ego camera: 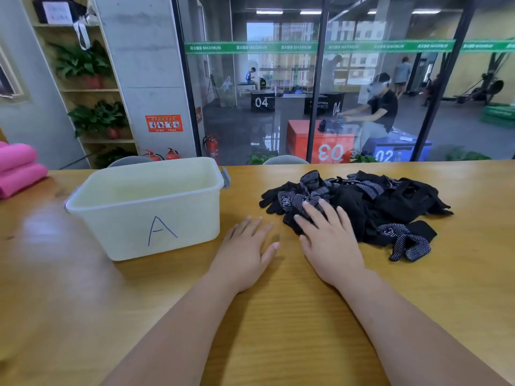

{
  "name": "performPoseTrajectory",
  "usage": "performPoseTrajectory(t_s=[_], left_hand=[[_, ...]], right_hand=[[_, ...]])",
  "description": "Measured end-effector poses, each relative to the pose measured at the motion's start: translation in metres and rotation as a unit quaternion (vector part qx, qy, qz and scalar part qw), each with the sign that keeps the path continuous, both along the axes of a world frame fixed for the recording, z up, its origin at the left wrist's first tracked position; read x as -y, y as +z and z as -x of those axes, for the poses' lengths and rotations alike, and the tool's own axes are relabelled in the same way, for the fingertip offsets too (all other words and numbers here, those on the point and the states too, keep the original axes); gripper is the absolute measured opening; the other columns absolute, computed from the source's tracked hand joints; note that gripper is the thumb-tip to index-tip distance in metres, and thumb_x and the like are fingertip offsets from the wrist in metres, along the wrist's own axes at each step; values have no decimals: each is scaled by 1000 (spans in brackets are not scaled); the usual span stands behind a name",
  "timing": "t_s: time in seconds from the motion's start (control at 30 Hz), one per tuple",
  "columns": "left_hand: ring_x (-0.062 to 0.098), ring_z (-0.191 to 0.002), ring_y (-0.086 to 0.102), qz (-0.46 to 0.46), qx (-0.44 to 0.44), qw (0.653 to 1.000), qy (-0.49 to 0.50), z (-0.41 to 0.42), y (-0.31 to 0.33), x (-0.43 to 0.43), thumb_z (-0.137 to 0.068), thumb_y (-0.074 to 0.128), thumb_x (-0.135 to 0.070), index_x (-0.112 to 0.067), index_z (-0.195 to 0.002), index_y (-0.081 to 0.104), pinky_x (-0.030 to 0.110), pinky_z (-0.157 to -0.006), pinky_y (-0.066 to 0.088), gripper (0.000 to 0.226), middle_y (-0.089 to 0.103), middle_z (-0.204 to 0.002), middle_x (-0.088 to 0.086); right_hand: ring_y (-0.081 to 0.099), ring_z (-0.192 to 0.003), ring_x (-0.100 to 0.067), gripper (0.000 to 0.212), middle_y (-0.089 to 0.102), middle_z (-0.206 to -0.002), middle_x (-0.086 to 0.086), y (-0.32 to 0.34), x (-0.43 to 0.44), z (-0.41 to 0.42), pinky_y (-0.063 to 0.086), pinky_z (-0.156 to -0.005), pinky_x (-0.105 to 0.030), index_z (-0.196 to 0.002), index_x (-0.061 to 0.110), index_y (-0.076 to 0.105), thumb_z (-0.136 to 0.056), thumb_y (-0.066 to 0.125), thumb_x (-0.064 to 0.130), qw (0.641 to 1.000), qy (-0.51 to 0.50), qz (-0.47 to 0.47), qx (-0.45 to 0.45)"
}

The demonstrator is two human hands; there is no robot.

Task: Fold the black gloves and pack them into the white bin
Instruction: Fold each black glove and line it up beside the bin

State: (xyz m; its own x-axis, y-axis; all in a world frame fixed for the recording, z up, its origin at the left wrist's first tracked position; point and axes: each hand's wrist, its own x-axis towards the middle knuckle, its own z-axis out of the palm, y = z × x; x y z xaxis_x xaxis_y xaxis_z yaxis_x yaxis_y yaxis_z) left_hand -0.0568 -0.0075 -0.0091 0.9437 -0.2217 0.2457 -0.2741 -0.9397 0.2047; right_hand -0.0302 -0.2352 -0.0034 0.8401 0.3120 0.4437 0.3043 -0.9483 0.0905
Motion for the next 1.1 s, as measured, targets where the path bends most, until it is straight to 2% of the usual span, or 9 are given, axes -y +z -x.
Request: performPoseTrajectory(t_s=[0.1,0.17,0.3,0.47,0.6,0.77,0.87,1.0,1.1], left_hand=[[14,-163,0,5,-8,1000,5,-5,-3,-1,-108,23,-66,-39,-167,21,43,-132,10,65,13,-177,-9],[13,-163,-1,10,-14,1000,4,-5,-3,-2,-108,23,-67,-39,-167,20,42,-132,9,66,12,-177,-10],[12,-163,-3,29,-24,999,4,-5,-2,-2,-107,24,-68,-40,-167,20,43,-132,10,67,11,-177,-11],[10,-163,-1,72,-21,997,2,-5,0,-5,-108,30,-66,-39,-167,21,44,-132,13,66,14,-176,-13],[12,-162,12,128,19,992,1,-4,0,-10,-109,39,-58,-33,-166,30,44,-131,19,63,27,-172,-12],[12,-154,33,202,75,977,-4,-1,0,-18,-108,56,-30,-25,-156,49,37,-128,28,49,48,-161,-7],[6,-151,38,210,98,972,-35,0,1,-17,-103,63,-17,-25,-145,62,36,-126,31,43,56,-154,-11],[-1,-147,43,210,80,970,-90,5,3,-12,-100,67,-20,-26,-136,71,31,-125,33,37,61,-148,-16],[-1,-130,57,172,52,977,-111,8,4,-9,-99,69,-37,-30,-124,77,34,-116,43,27,69,-135,-19]], right_hand=[[14,-161,-29,57,37,-168,9,-3,-5,-10,8,-129,-55,-147,43,54,-105,22,62,997,40,35,-61],[6,-162,-27,69,31,-169,13,-5,-3,-14,1,-130,-54,-155,43,45,-102,8,67,994,33,42,-96],[-1,-163,-24,77,30,-170,14,-1,-1,-13,-2,-130,-51,-161,30,38,-101,3,63,995,27,40,-92],[4,-162,-18,62,34,-167,16,5,1,-11,1,-131,-49,-160,27,42,-108,16,48,997,45,-9,-54],[20,-157,-2,56,45,-159,23,18,3,3,10,-131,-43,-152,33,54,-103,30,46,985,145,-75,-57],[53,-133,5,38,66,-135,26,21,2,21,36,-121,-34,-123,38,77,-92,55,43,958,212,-107,-159],[62,-117,8,27,73,-118,30,24,-2,26,44,-114,-33,-105,40,82,-89,60,40,950,228,-141,-157],[72,-85,-4,20,77,-92,26,26,-1,30,59,-85,-36,-91,38,82,-88,65,27,912,235,-264,-207],[74,-89,-8,26,78,-95,20,21,3,24,60,-86,-36,-95,34,81,-92,70,11,895,216,-352,-171]])
